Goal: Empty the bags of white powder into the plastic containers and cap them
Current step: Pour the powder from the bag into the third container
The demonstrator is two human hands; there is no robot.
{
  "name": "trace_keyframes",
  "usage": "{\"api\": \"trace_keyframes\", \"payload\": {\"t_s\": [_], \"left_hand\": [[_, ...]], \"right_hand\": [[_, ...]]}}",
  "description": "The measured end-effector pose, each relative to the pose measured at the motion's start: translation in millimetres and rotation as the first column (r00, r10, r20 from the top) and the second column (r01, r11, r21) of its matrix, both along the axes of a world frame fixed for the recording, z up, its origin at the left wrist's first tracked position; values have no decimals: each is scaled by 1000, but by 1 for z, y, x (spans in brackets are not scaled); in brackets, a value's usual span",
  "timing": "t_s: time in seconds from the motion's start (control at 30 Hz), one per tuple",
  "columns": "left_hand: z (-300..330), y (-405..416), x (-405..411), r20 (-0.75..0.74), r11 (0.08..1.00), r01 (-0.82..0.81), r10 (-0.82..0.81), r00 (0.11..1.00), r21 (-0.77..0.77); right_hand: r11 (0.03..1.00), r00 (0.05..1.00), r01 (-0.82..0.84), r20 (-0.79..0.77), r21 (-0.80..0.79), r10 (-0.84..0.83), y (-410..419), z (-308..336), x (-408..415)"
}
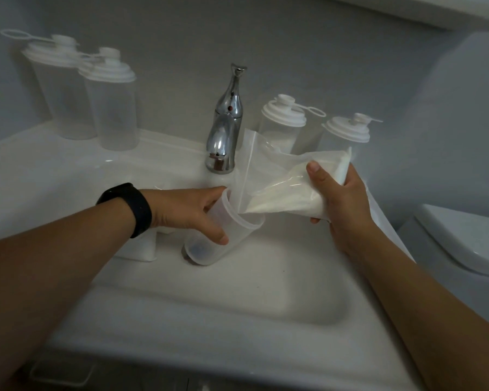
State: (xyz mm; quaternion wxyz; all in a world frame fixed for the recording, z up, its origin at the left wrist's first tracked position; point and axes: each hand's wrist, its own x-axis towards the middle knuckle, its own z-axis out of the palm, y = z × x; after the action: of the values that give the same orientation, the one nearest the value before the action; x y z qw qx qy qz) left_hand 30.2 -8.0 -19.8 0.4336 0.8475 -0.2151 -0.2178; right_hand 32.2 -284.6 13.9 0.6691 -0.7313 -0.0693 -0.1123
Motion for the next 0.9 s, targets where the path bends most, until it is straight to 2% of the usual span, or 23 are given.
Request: {"api": "trace_keyframes", "payload": {"t_s": [0.53,0.9], "left_hand": [[-3,-1,1,-5,998,-4,4,1000,63],[3,-4,-4,-33,999,0,2,999,39]], "right_hand": [[998,1000,-21,11,-60,22,0,2,-3],[998,999,-33,10,-52,34,0,4,-4]]}}
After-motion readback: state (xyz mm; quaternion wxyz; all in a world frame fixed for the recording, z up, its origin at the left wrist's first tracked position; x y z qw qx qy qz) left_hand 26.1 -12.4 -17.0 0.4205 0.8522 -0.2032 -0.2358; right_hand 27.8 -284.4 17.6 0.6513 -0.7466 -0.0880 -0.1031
